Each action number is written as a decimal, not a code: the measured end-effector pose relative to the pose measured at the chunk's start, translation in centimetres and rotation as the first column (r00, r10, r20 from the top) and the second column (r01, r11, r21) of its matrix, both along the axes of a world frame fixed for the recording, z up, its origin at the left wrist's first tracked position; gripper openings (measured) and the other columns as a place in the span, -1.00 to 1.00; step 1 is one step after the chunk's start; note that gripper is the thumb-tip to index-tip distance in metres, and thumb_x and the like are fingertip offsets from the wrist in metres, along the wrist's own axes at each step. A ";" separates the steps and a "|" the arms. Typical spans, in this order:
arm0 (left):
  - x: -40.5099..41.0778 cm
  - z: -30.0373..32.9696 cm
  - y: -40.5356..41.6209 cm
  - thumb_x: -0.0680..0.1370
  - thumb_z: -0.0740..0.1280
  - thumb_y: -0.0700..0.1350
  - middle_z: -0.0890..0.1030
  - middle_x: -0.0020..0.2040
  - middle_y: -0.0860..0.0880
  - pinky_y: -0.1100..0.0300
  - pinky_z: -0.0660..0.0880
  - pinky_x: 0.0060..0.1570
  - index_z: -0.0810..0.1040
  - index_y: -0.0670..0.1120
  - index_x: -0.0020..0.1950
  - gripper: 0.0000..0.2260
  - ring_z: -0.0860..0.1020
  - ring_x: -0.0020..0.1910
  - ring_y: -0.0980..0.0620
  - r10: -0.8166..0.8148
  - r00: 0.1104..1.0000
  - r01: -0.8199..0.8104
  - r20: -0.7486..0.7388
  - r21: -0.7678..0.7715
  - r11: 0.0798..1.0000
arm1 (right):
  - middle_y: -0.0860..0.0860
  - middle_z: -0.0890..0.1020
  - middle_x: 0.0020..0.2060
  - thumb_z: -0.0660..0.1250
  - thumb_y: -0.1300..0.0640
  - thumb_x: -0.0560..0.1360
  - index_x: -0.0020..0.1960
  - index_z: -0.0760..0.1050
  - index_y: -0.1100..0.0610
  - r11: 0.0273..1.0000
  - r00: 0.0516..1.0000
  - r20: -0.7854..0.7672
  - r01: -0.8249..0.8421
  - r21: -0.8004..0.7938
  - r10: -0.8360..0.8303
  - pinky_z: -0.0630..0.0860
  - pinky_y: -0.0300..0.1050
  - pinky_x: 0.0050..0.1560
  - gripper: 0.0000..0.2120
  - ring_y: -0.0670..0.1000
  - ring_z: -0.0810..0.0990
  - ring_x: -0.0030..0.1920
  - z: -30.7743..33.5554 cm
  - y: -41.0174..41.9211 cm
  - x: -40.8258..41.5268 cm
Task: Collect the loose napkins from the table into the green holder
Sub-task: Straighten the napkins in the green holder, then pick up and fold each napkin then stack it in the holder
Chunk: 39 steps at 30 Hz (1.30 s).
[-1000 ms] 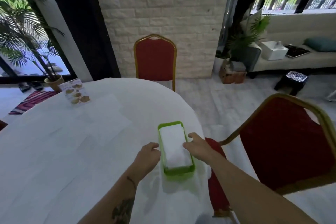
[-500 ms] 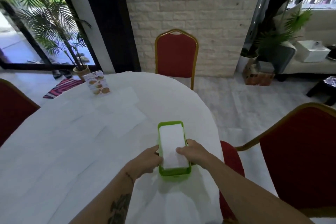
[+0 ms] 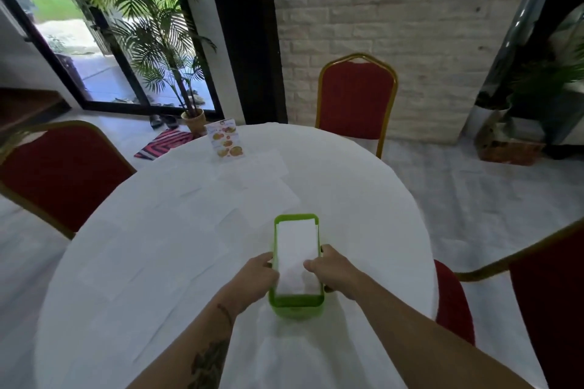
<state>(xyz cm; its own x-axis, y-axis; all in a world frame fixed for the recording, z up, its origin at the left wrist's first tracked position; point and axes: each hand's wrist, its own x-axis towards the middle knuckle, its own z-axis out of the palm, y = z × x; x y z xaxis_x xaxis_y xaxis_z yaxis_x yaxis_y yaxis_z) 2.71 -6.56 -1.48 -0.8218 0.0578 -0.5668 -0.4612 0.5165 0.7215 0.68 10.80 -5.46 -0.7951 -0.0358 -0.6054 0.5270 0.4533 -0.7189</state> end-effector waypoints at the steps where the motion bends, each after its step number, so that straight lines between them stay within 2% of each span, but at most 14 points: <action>1: 0.0 0.0 -0.2 0.48 0.19 -0.32 0.61 -0.06 0.00 0.28 0.44 -0.30 0.53 -0.02 0.19 -0.64 0.53 -0.16 0.10 -0.008 1.000 0.008 -0.004 0.007 1.000 | 0.08 0.51 0.23 0.29 -0.04 0.45 0.41 0.28 0.10 1.000 1.000 -0.002 0.008 -0.003 -0.008 0.60 0.05 0.09 -0.42 0.10 0.54 0.15 0.2 -0.3 0.2; 5: 0.0 -0.5 -1.3 0.49 0.19 -0.32 0.57 0.04 -0.03 0.27 0.46 -0.24 0.45 -0.09 0.33 -0.58 0.52 -0.09 0.09 -0.058 0.998 0.058 0.000 0.015 0.998 | 0.07 0.54 0.24 0.30 0.00 0.46 0.41 0.33 0.06 0.999 0.999 -0.009 0.042 -0.031 -0.042 0.56 0.11 0.17 -0.47 0.11 0.54 0.17 0.9 -1.4 1.0; 8: 0.1 -0.8 -3.0 0.50 0.19 -0.31 0.53 0.15 -0.08 0.16 0.47 -0.01 0.39 -0.12 0.39 -0.55 0.50 0.05 -0.04 -0.087 0.996 0.087 0.008 0.019 0.996 | 0.06 0.54 0.25 0.26 0.08 0.52 0.42 0.34 0.07 0.997 0.999 -0.011 0.045 -0.056 -0.045 0.54 0.12 0.22 -0.53 0.11 0.53 0.19 1.5 -2.6 1.9; 10: 0.1 -1.3 -4.9 0.51 0.23 -0.29 0.53 0.21 -0.08 0.15 0.46 0.01 0.35 -0.11 0.43 -0.53 0.50 0.09 -0.05 -0.114 0.993 0.114 0.016 0.039 0.993 | 0.06 0.53 0.26 0.25 0.11 0.54 0.41 0.35 0.07 0.996 0.997 -0.016 0.072 -0.047 -0.073 0.54 0.08 0.21 -0.56 0.10 0.53 0.20 2.0 -3.5 2.7; 14: 0.1 -2.2 -10.3 0.52 0.30 -0.20 0.46 0.34 -0.11 0.12 0.49 0.05 0.31 -0.07 0.47 -0.49 0.52 0.17 -0.06 -0.133 0.991 0.132 0.008 0.048 0.990 | 0.07 0.54 0.25 0.27 0.09 0.51 0.38 0.37 0.09 0.987 0.990 -0.091 0.120 0.105 -0.110 0.51 0.00 0.20 -0.57 0.08 0.53 0.17 2.5 -5.2 3.8; 16: 0.2 -2.4 -13.3 0.53 0.30 -0.18 0.50 0.29 -0.12 0.16 0.50 -0.06 0.36 -0.07 0.44 -0.54 0.56 0.09 -0.03 -0.132 0.991 0.131 0.002 0.064 0.989 | 0.10 0.51 0.28 0.26 0.14 0.49 0.39 0.36 0.12 0.952 0.975 -0.198 0.153 0.264 -0.102 0.44 -0.11 0.13 -0.53 0.10 0.50 0.18 3.1 -6.3 4.0; 18: 0.5 -2.6 -16.2 0.55 0.28 -0.18 0.57 0.15 -0.08 0.20 0.49 -0.13 0.41 -0.09 0.39 -0.60 0.59 0.01 -0.01 -0.126 0.992 0.128 -0.027 0.080 0.989 | 0.12 0.45 0.34 0.28 0.18 0.46 0.41 0.36 0.14 0.889 0.933 -0.355 0.212 0.405 -0.061 0.40 -0.10 0.23 -0.48 0.14 0.45 0.30 3.5 -8.0 3.9; 20: 0.9 -2.8 -18.9 0.55 0.26 -0.18 0.61 0.05 -0.06 0.18 0.51 -0.08 0.45 -0.09 0.35 -0.64 0.60 0.02 -0.02 -0.119 0.990 0.124 -0.071 0.068 0.990 | 0.09 0.39 0.39 0.26 0.20 0.45 0.42 0.36 0.12 0.868 0.879 -0.477 0.253 0.427 -0.021 0.33 -0.06 0.36 -0.47 0.11 0.37 0.39 3.9 -10.3 4.1; 24: 1.9 -3.6 -23.8 0.54 0.23 -0.20 0.63 0.02 -0.01 0.16 0.52 -0.06 0.51 -0.07 0.28 -0.68 0.62 0.00 -0.01 -0.069 0.993 0.073 -0.093 0.045 0.996 | 0.05 0.44 0.33 0.23 0.25 0.45 0.36 0.44 0.11 0.888 0.827 -0.554 0.183 0.423 0.094 0.32 -0.06 0.37 -0.53 0.09 0.37 0.37 4.1 -16.3 4.8; 26: 2.2 -3.9 -25.7 0.53 0.20 -0.18 0.63 0.08 0.01 0.10 0.55 0.05 0.52 0.01 0.24 -0.69 0.60 0.02 0.01 -0.054 0.990 0.054 -0.131 0.002 0.999 | 0.04 0.45 0.31 0.23 0.23 0.44 0.34 0.45 0.09 0.896 0.834 -0.532 0.119 0.429 0.144 0.34 -0.08 0.35 -0.54 0.08 0.40 0.34 4.0 -19.1 5.0; 28: 2.5 -4.3 -27.1 0.53 0.18 -0.18 0.59 0.19 -0.01 0.14 0.53 0.06 0.52 0.05 0.24 -0.67 0.55 0.09 0.03 -0.032 0.981 0.020 -0.191 -0.064 0.998 | 0.03 0.44 0.30 0.22 0.22 0.45 0.34 0.45 0.07 0.898 0.866 -0.462 0.032 0.438 0.194 0.35 -0.10 0.34 -0.55 0.06 0.42 0.33 3.3 -21.1 5.2; 31: 3.3 -5.4 -28.4 0.53 0.18 -0.23 0.47 0.32 -0.05 0.17 0.43 0.15 0.46 -0.01 0.33 -0.62 0.46 0.23 -0.02 -0.063 0.965 0.016 -0.255 -0.183 0.983 | 0.04 0.43 0.32 0.23 0.18 0.47 0.36 0.43 0.07 0.889 0.911 -0.314 -0.106 0.446 0.267 0.36 -0.08 0.34 -0.55 0.06 0.42 0.34 1.9 -23.1 5.8; 35: 4.4 -7.3 -29.7 0.49 0.23 -0.14 0.29 0.48 -0.04 0.01 0.32 0.37 0.33 -0.01 0.45 -0.50 0.31 0.42 -0.08 -0.223 0.958 0.138 -0.182 -0.393 0.909 | 0.07 0.42 0.33 0.22 0.17 0.46 0.39 0.40 0.07 0.865 0.938 -0.156 -0.212 0.454 0.311 0.37 -0.11 0.29 -0.52 0.06 0.41 0.34 0.1 -24.3 6.9; 39: 4.6 -8.3 -30.4 0.48 0.21 -0.08 0.15 0.56 -0.05 -0.05 0.19 0.47 0.20 0.01 0.52 -0.40 0.14 0.52 -0.08 -0.316 0.942 0.228 -0.116 -0.473 0.851 | 0.06 0.41 0.36 0.22 0.16 0.45 0.41 0.38 0.06 0.857 0.946 -0.069 -0.255 0.448 0.318 0.38 -0.11 0.27 -0.49 0.06 0.42 0.35 -0.9 -24.6 7.6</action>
<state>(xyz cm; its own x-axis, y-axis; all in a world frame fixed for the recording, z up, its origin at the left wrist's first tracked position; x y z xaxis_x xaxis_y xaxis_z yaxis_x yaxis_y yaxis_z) 7.34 -36.94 -9.79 -0.9013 0.0716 -0.4272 -0.1376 0.8878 0.4391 8.24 -13.81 -6.34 -0.8649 -0.0379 -0.5005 0.2373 0.8477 -0.4744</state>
